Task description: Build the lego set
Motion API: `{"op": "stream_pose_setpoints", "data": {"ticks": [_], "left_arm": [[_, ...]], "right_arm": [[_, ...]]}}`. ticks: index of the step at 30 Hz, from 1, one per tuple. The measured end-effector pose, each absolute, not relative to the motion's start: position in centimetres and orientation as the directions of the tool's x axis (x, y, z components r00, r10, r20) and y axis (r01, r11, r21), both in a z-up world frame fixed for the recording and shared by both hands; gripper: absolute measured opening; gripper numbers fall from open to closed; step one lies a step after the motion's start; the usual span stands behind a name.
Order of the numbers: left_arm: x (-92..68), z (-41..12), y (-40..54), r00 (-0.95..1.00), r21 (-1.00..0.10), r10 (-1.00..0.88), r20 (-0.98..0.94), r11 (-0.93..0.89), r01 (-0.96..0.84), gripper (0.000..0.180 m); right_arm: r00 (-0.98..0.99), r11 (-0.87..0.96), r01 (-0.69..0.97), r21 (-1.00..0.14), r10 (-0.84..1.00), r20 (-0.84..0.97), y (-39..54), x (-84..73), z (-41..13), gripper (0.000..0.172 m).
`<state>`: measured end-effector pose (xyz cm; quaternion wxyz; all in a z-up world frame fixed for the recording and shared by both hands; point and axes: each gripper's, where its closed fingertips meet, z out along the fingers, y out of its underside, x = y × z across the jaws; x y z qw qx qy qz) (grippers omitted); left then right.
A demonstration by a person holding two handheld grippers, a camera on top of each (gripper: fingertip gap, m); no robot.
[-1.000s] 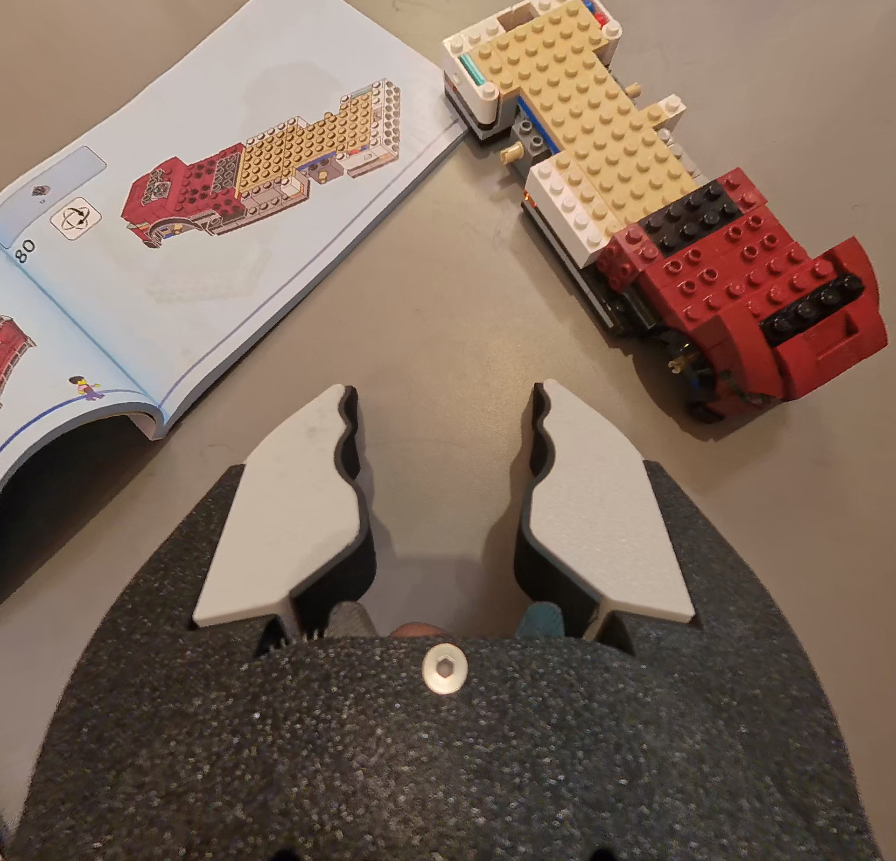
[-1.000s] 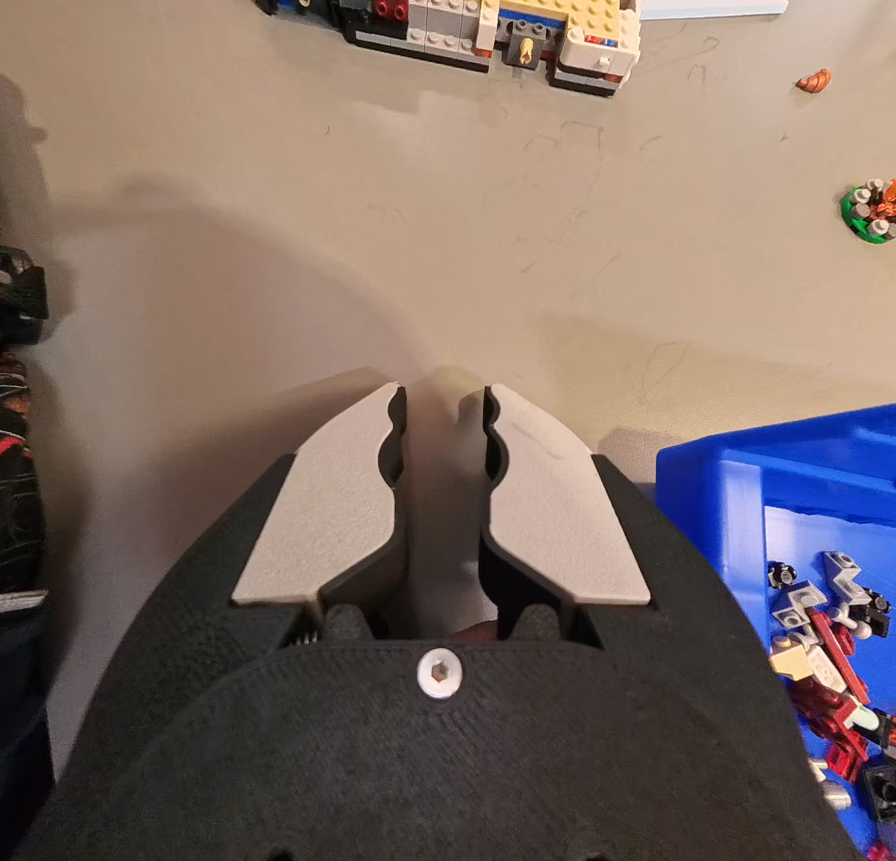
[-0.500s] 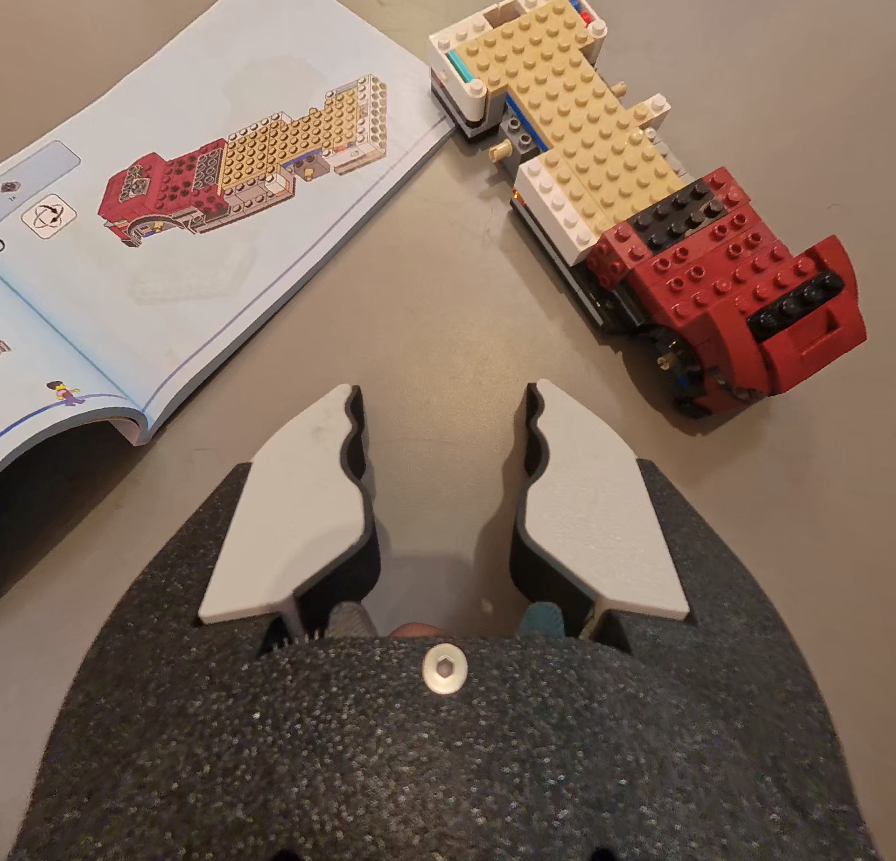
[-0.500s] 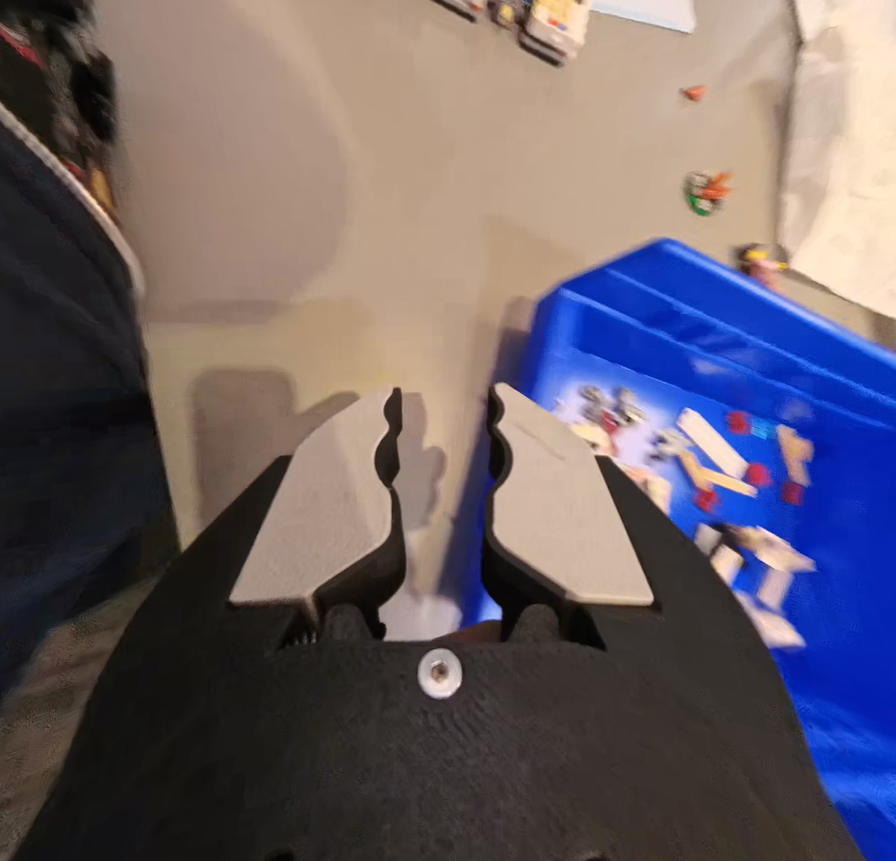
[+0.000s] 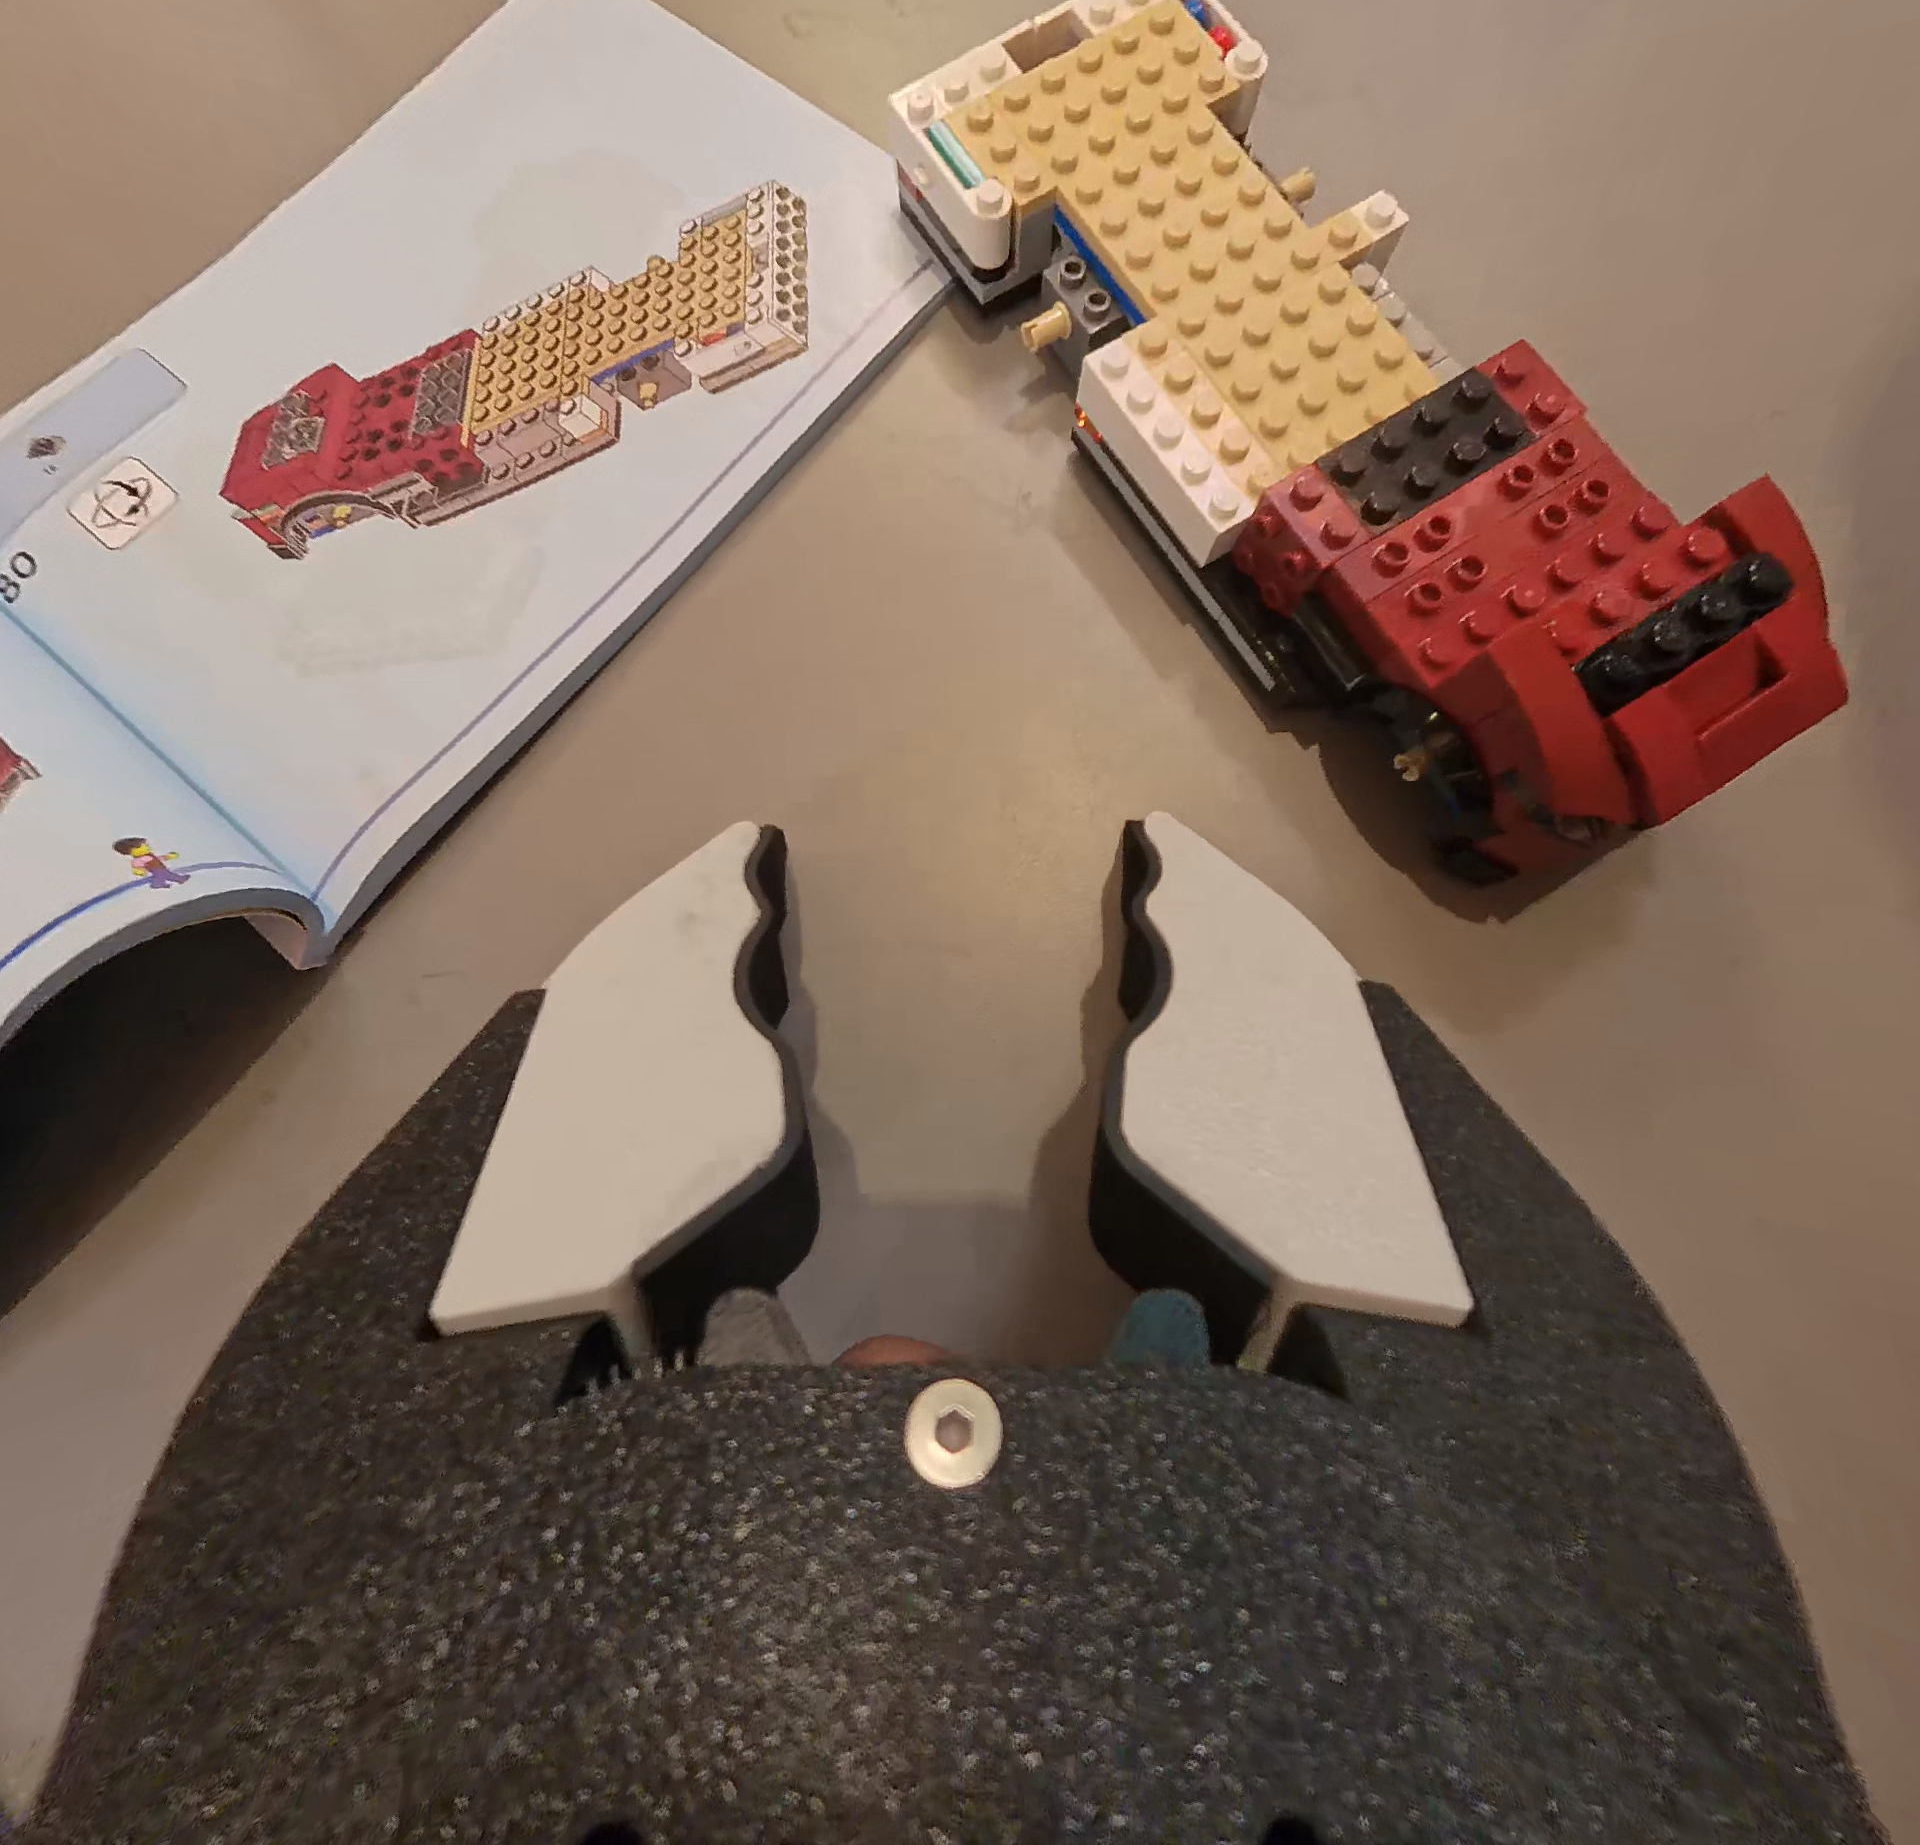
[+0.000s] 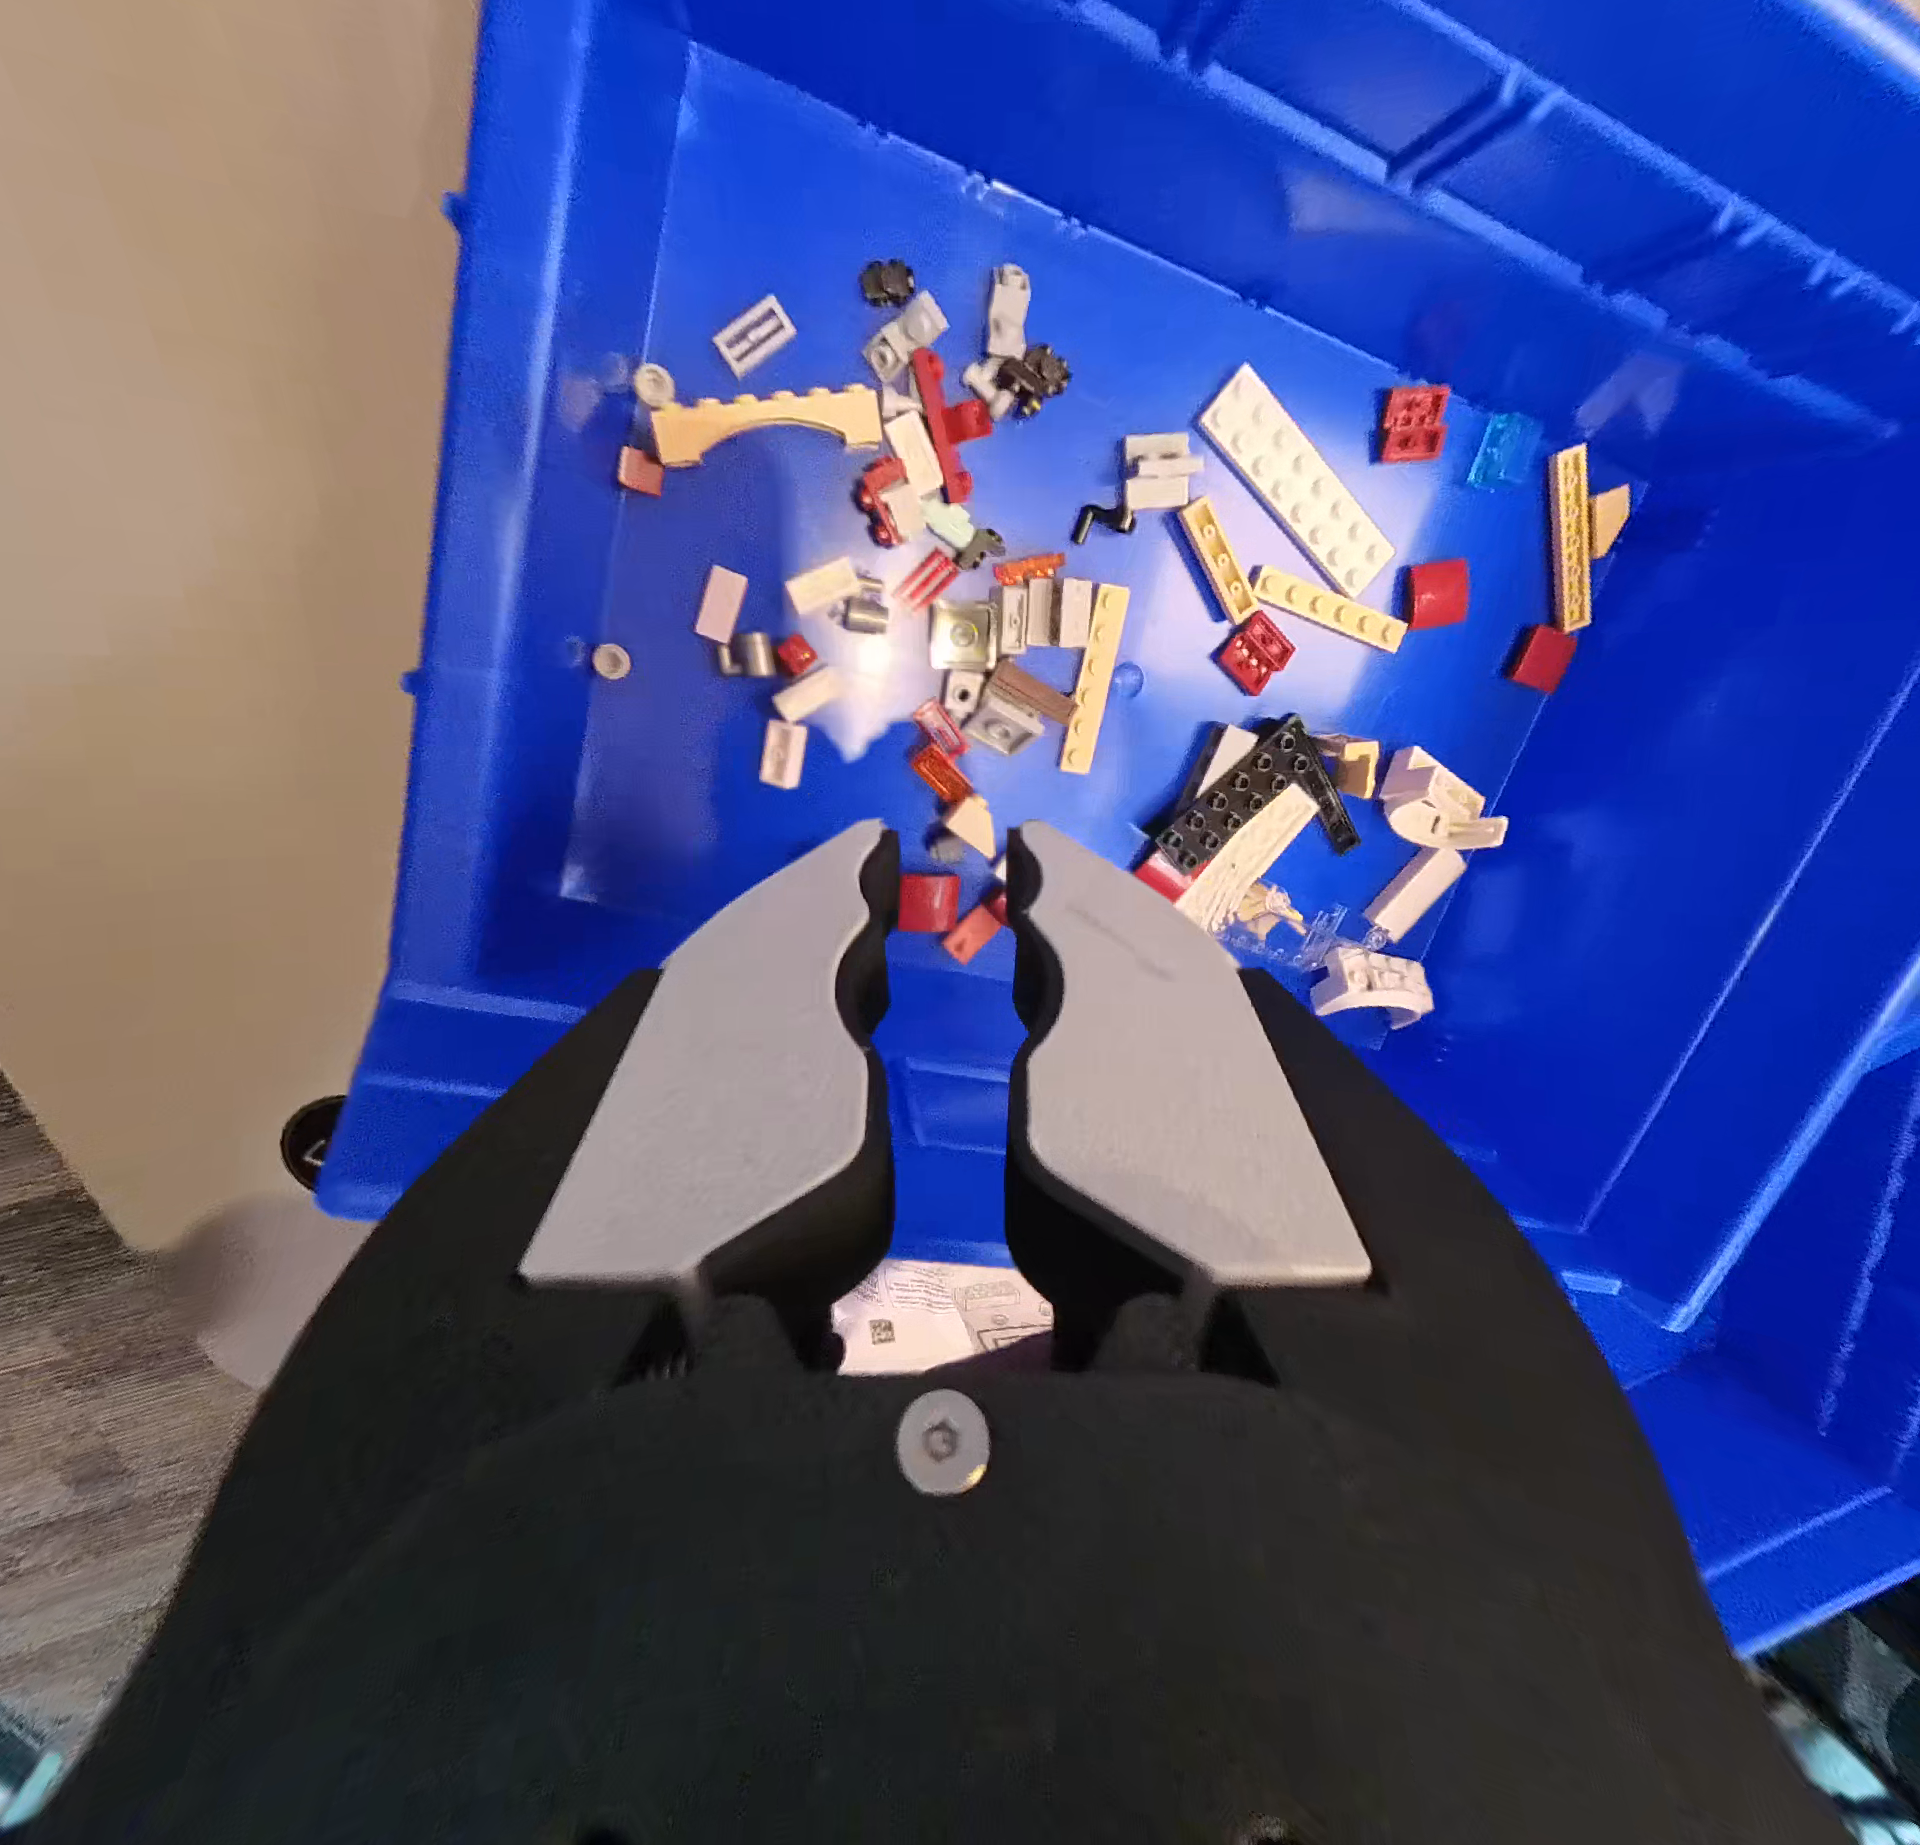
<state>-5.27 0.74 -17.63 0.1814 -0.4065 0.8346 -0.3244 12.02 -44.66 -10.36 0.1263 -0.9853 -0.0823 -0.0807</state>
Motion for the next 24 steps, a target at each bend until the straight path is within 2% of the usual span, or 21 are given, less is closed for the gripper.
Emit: {"op": "stream_pose_setpoints", "data": {"ticks": [2,6,11,14,24], "left_arm": [[-5.3,-17.7,0.7,-0.607,-0.684,-0.795,-0.003,0.444,-0.579,0.063],[-5.3,-17.7,0.7,-0.612,-0.684,-0.791,-0.004,0.449,-0.575,0.063],[-5.3,-17.6,0.8,-0.61,-0.689,-0.792,-0.04,0.463,-0.557,0.063],[-5.2,-17.5,0.8,-0.607,-0.692,-0.792,-0.064,0.473,-0.545,0.063],[-5.2,-17.7,0.8,-0.603,-0.685,-0.798,-0.012,0.446,-0.576,0.063]], "right_arm": [[0.977,-0.953,0.184,-0.24,0.151,0.15,-44.3,12.3,-10.4,0.021],[0.97,-0.948,0.232,-0.216,0.242,-0.02,-42.2,11.4,-11.7,0.023],[0.936,-0.95,0.298,-0.09,0.31,-0.166,-41.3,11.4,-15.2,0.022],[0.941,-0.951,0.308,-0.029,0.309,-0.138,-41.3,12.8,-16.8,0.023],[0.952,-0.962,0.271,-0.043,0.274,-0.137,-40.9,13.8,-17.4,0.017]]}}
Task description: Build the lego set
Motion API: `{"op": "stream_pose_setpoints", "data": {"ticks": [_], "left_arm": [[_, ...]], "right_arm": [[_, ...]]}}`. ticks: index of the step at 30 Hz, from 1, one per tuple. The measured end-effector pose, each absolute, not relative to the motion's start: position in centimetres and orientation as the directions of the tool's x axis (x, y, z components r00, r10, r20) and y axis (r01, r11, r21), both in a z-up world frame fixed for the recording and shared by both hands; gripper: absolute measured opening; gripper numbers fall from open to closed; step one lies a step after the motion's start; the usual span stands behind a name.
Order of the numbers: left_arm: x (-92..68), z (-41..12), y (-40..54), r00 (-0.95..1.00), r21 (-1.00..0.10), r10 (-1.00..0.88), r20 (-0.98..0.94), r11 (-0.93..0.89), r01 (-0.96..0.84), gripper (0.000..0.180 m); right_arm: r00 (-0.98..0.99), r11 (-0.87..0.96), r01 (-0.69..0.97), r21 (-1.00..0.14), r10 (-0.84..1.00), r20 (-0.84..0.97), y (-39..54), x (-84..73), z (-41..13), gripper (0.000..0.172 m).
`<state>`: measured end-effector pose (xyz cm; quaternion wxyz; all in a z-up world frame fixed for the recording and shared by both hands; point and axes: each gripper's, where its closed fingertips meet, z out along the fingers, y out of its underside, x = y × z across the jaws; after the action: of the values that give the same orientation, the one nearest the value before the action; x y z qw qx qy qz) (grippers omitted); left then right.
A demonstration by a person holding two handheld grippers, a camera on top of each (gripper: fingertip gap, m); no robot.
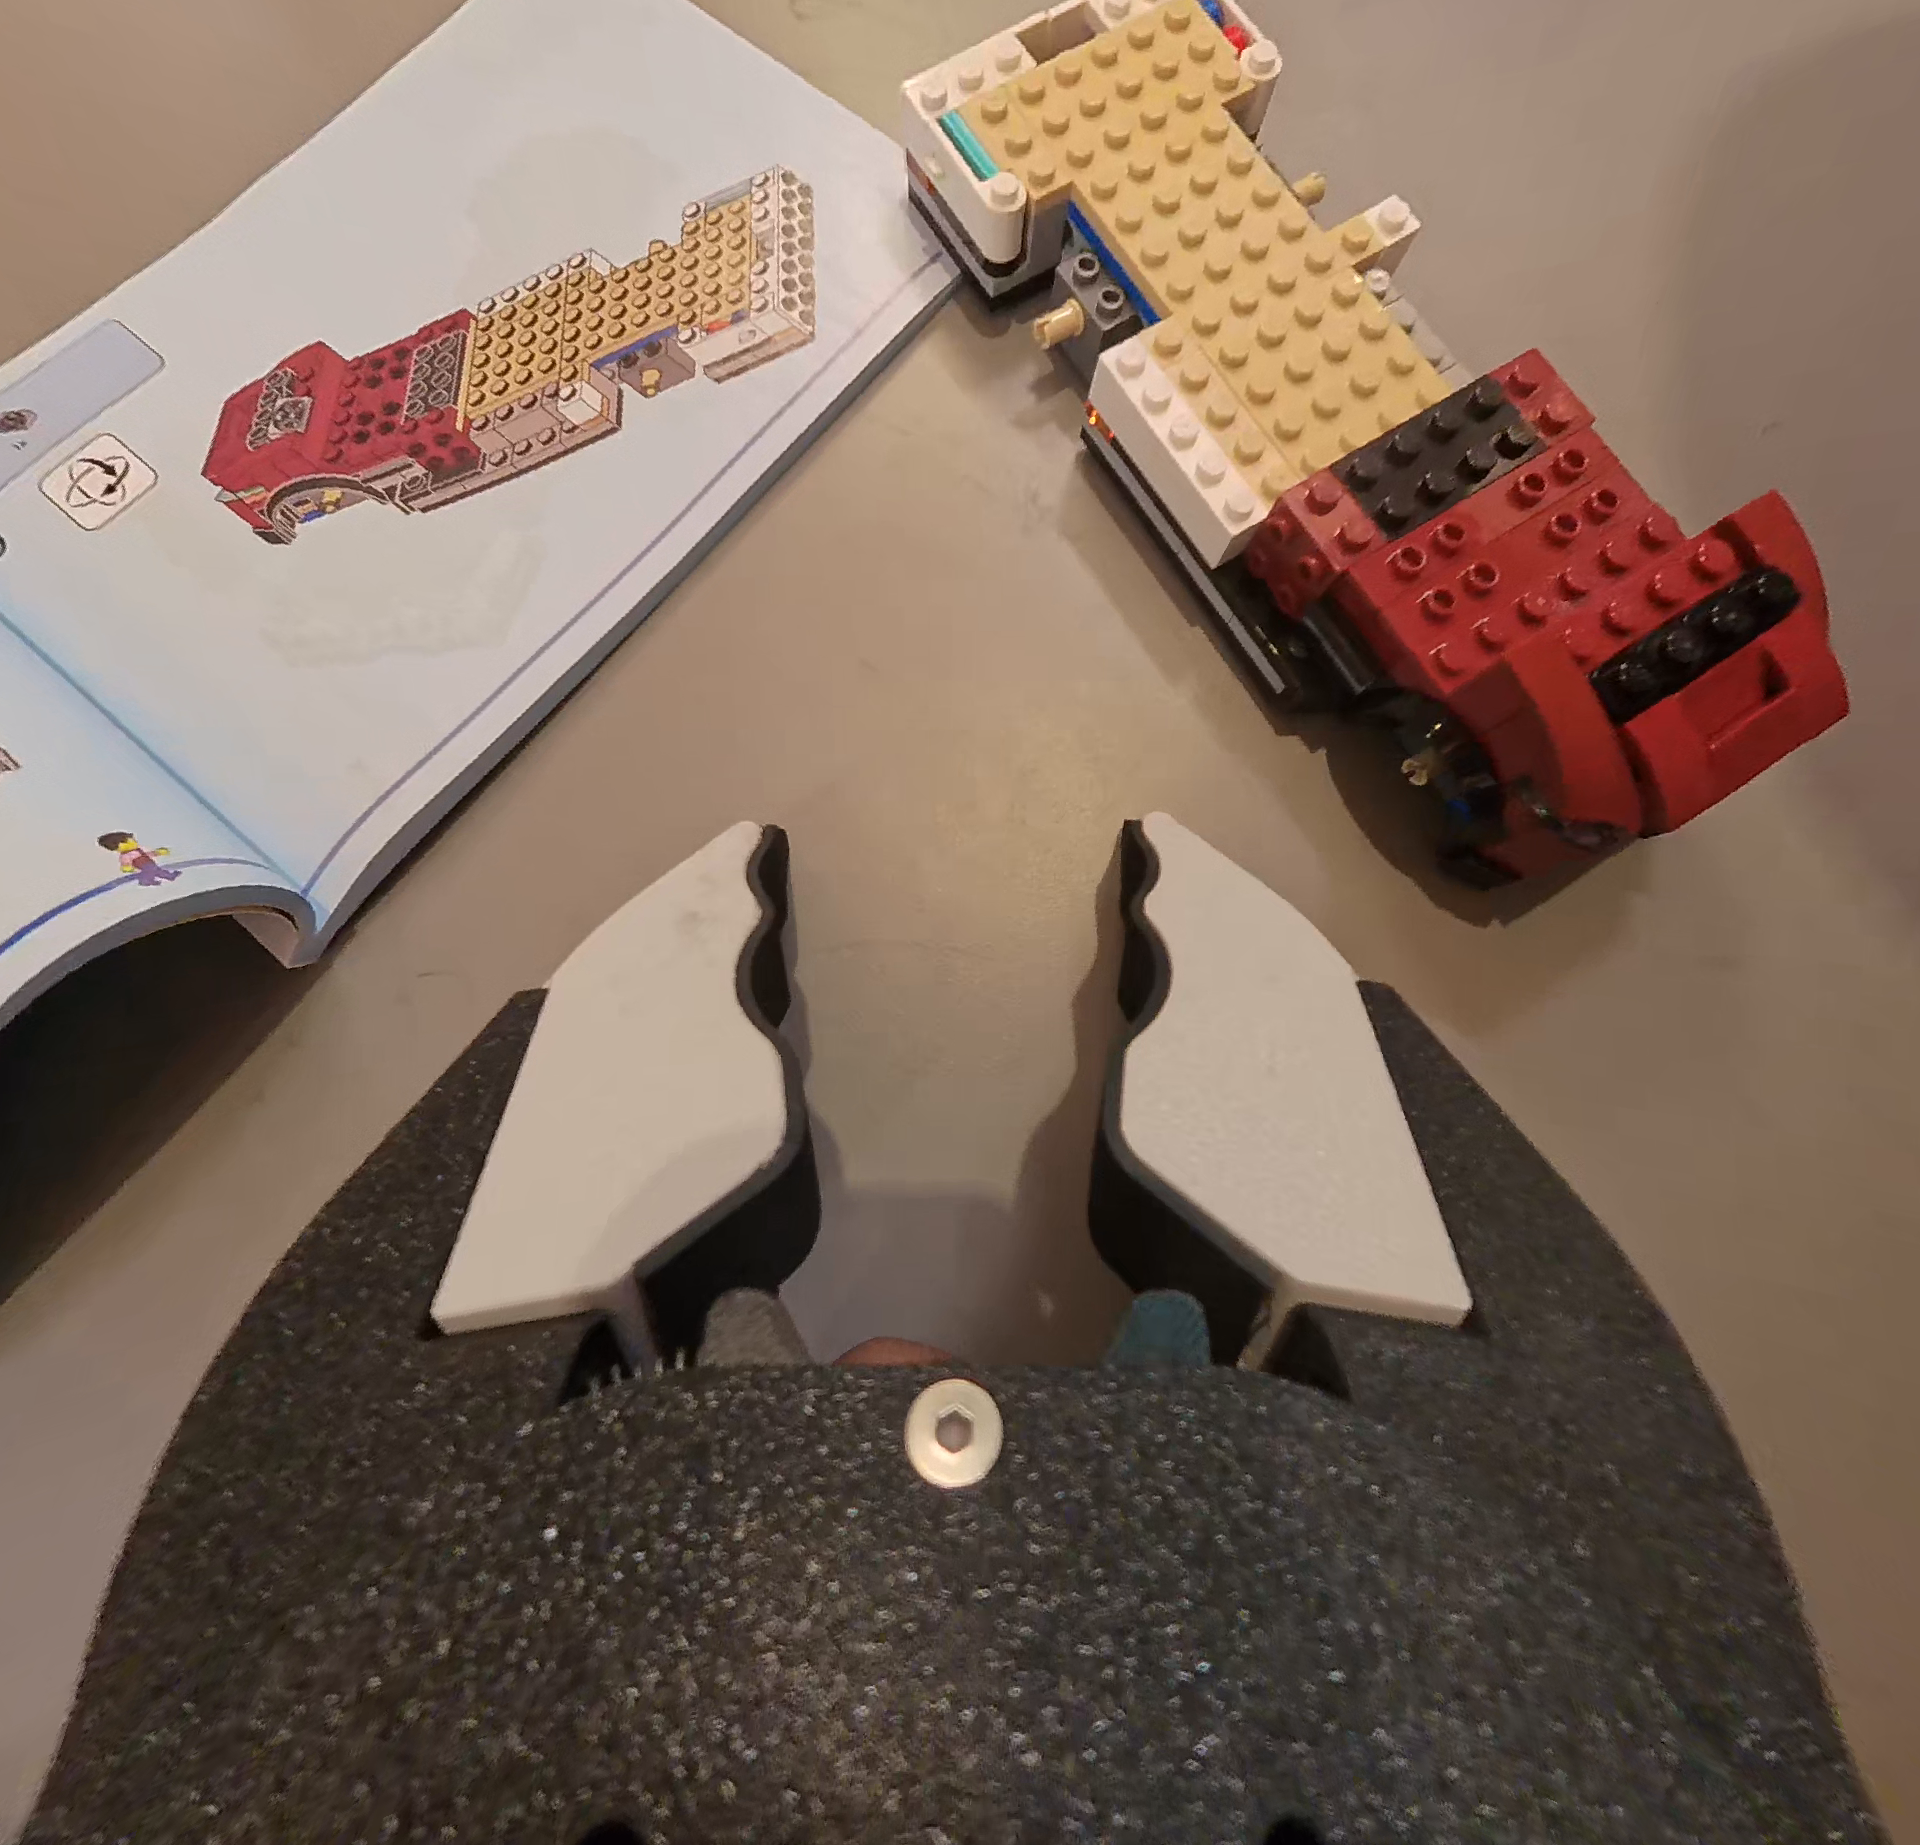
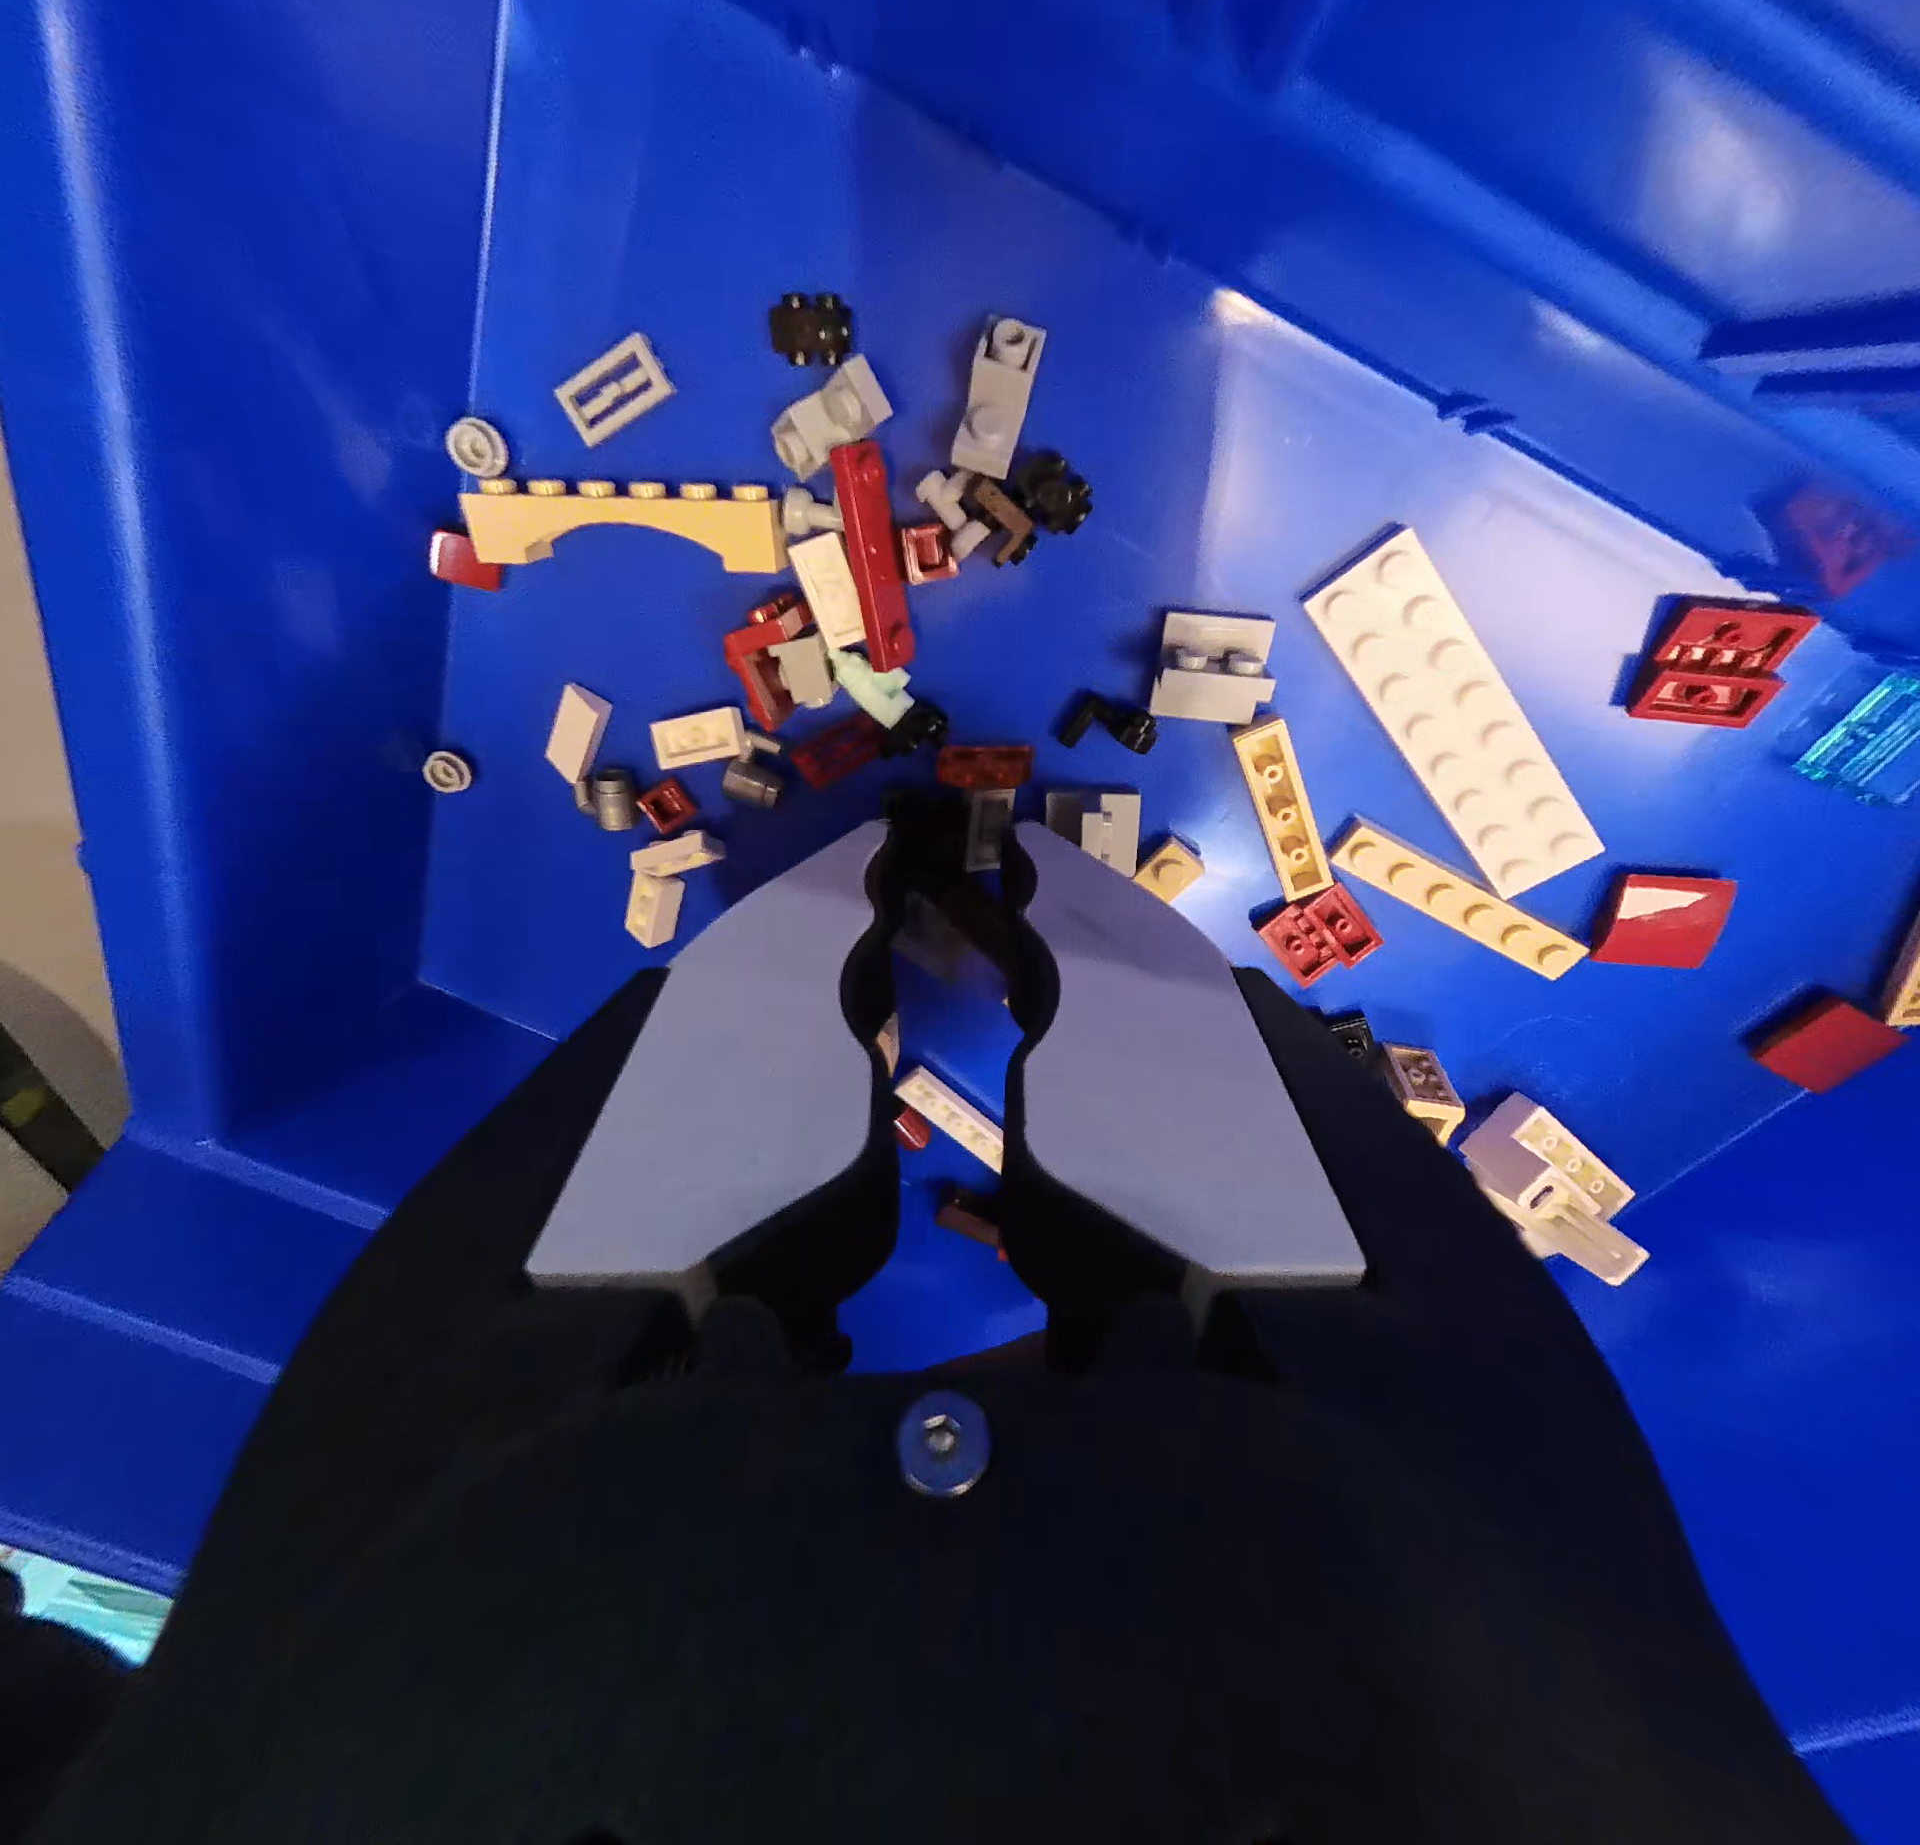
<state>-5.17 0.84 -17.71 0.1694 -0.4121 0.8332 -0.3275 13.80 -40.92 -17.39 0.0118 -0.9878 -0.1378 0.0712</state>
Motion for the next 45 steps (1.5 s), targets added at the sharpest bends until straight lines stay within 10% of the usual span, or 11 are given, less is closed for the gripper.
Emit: {"op": "stream_pose_setpoints", "data": {"ticks": [33,45], "left_arm": [[-5.1,-17.7,0.9,-0.6,-0.686,-0.8,-0.019,0.447,-0.574,0.063],[-5.2,-17.6,0.8,-0.604,-0.691,-0.795,-0.048,0.463,-0.555,0.061]], "right_arm": [[0.961,-0.961,0.269,-0.061,0.272,-0.045,-40.6,14.2,-17.5,0.009],[0.987,-0.766,-0.048,-0.641,-0.134,0.086,-37.9,12.3,-8.4,0.008]]}}
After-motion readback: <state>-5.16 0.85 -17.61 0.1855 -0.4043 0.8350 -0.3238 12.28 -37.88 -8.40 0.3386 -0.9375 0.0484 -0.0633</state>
